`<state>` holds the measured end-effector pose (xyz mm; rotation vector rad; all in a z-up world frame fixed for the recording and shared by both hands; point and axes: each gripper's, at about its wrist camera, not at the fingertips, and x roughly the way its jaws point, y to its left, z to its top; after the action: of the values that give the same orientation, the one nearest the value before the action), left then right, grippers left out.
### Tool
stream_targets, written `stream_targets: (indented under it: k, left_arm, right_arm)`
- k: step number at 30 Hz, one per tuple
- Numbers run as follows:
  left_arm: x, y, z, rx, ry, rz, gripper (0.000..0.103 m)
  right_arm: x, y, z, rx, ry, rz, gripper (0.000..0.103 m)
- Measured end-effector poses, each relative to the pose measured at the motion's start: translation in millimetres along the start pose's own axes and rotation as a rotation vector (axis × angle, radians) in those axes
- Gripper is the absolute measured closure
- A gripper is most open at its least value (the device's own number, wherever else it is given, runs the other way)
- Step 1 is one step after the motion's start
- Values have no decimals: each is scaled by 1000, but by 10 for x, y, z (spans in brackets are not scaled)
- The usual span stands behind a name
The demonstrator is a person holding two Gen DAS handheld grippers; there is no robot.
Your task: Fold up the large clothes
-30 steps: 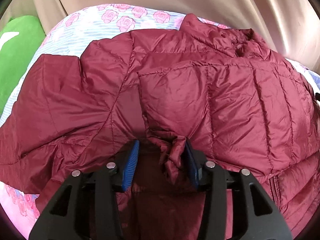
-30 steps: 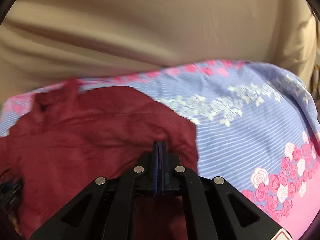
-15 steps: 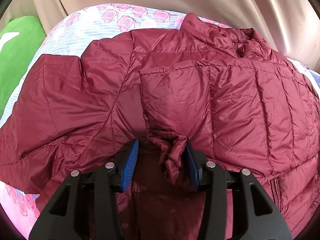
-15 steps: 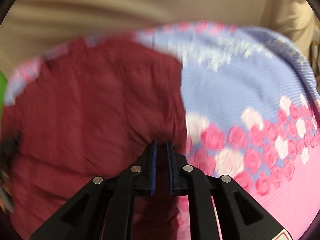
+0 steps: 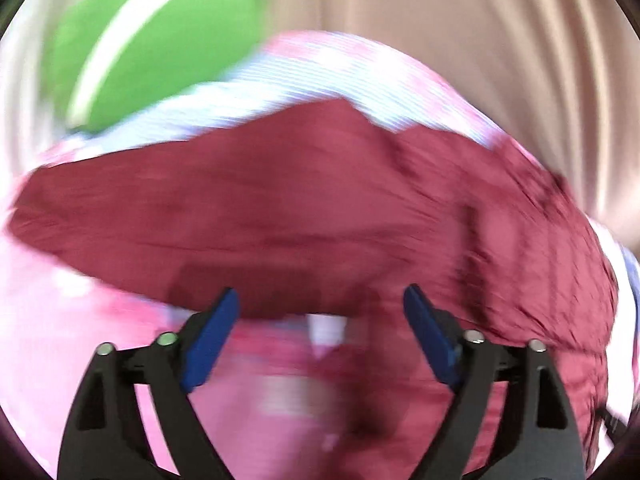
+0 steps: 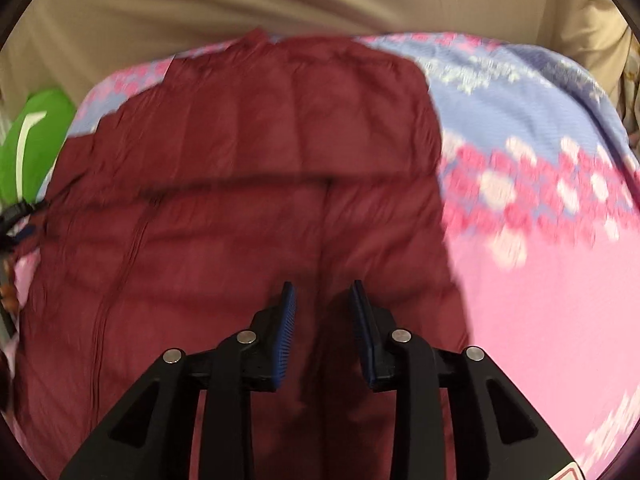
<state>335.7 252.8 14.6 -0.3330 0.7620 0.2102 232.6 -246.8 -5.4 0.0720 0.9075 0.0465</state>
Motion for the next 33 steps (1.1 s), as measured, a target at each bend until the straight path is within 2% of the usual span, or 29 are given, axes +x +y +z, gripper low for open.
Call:
stream_targets:
  k: [3,4,7,10,11,13,14,15,16,17,18,20,23,26,28,30,33]
  left_arm:
    - [-65,692,143,-147,1,88,16]
    - [-69,1001,195,-229,4,118,16]
    - [-29,1772,290,-419,13,163,16]
    - [37,2303,289,-584,9,162,16]
    - [27,2436,283,-631,-25,117,16]
    - [14,2569,292,-694,-57,100,19]
    - [4,2603,279,-704,-63,93,25]
    - [30,2603,298,-709,-64,90,39]
    - [54,2625,322,-700,-53,82,48]
    - [79,2610,338,-685,-43,78,69]
    - [119,2571,390,-667,-32,80,85]
    - [107,2406,539,-599,-47,91,93]
    - [-88,2015,760,-485,-115,94,97]
    - [-462,1309,1017,-304,-199,35,98]
    - [-707,749,1126,-185,-251,-19,98]
    - [-987,34,1176,-55,-297,-120,98]
    - [-1207,-806,1089,83,-305,-253,98]
  right_arm:
    - [-68,139,-183,-30,-24,-38,73]
    - [-104,187,-235,-41,-42,-49,70]
    - [-81,201,-283,-37,-55,-46,66]
    - [-67,183,-313,-24,-61,-40,65]
    - [-64,168,-300,-20,-62,-39,65]
    - [-65,170,-308,-23,-70,-40,64]
    - [-64,172,-315,-23,-72,-41,64]
    - [-62,168,-321,-23,-75,-41,64]
    - [-59,166,-322,-21,-76,-40,63]
    - [-55,164,-325,-20,-78,-38,62]
    - [-51,154,-328,-17,-79,-34,62]
    - [-49,143,-331,-13,-80,-30,61]
    - [-49,128,-331,-5,-82,-23,60]
    - [-44,127,-329,0,-83,-18,58]
    - [-45,130,-328,2,-83,-17,58]
    - [-46,128,-327,5,-84,-12,57]
    - [-50,108,-327,15,-84,0,57]
